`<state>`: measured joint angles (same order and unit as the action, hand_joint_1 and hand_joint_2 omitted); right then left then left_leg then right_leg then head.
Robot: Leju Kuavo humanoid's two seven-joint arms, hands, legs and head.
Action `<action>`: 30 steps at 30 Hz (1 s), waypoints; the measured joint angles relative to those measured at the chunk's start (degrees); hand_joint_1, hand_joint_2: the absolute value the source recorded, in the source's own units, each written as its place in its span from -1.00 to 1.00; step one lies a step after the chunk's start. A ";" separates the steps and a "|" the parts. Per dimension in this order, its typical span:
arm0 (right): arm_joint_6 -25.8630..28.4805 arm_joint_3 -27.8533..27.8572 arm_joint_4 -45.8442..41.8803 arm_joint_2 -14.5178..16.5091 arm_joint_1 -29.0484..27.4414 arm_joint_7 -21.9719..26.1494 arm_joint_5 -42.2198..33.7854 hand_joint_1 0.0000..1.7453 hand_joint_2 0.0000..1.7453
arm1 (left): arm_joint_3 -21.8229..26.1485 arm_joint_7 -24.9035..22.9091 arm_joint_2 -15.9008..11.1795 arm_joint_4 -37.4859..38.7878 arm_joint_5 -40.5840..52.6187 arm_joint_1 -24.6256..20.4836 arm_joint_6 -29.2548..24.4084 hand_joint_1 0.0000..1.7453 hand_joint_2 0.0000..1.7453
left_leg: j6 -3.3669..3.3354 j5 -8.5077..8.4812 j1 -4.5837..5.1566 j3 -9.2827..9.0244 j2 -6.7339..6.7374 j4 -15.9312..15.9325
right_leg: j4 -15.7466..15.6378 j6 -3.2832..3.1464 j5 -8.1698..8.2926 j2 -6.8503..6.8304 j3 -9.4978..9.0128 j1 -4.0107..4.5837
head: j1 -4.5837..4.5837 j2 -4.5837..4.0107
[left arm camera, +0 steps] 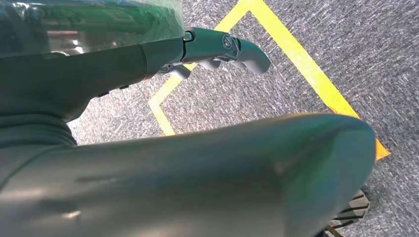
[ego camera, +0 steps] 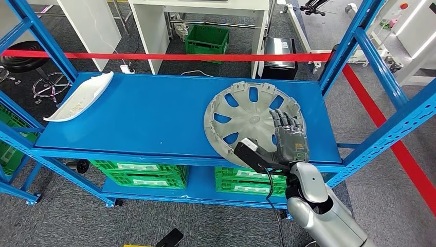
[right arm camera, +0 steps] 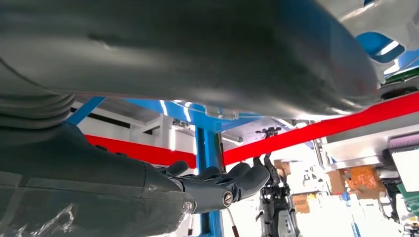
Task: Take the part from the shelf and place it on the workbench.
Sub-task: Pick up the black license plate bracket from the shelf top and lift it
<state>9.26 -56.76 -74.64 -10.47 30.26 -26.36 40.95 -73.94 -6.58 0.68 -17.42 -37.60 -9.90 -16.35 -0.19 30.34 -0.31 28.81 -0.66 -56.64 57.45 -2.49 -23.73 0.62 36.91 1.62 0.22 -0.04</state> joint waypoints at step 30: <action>1.00 -0.72 16.14 3.05 -0.03 5.59 -7.86 -1.00 -1.00 | 1.23 -0.98 -0.15 -0.02 3.23 -0.30 -0.05 -1.00 -1.00 | 0.00 0.00 0.07 0.00 0.00 0.00 | 0.00 0.00 0.00 -0.01 0.01 -0.06 | 0.01 0.00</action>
<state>10.26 -57.48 -58.51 -7.41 30.23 -20.76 33.09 -72.71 -7.56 0.52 -17.44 -34.37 -10.20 -16.40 -0.19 30.34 -0.24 28.81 -0.67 -56.63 57.45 -2.49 -23.73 0.61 36.91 1.56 0.23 -0.04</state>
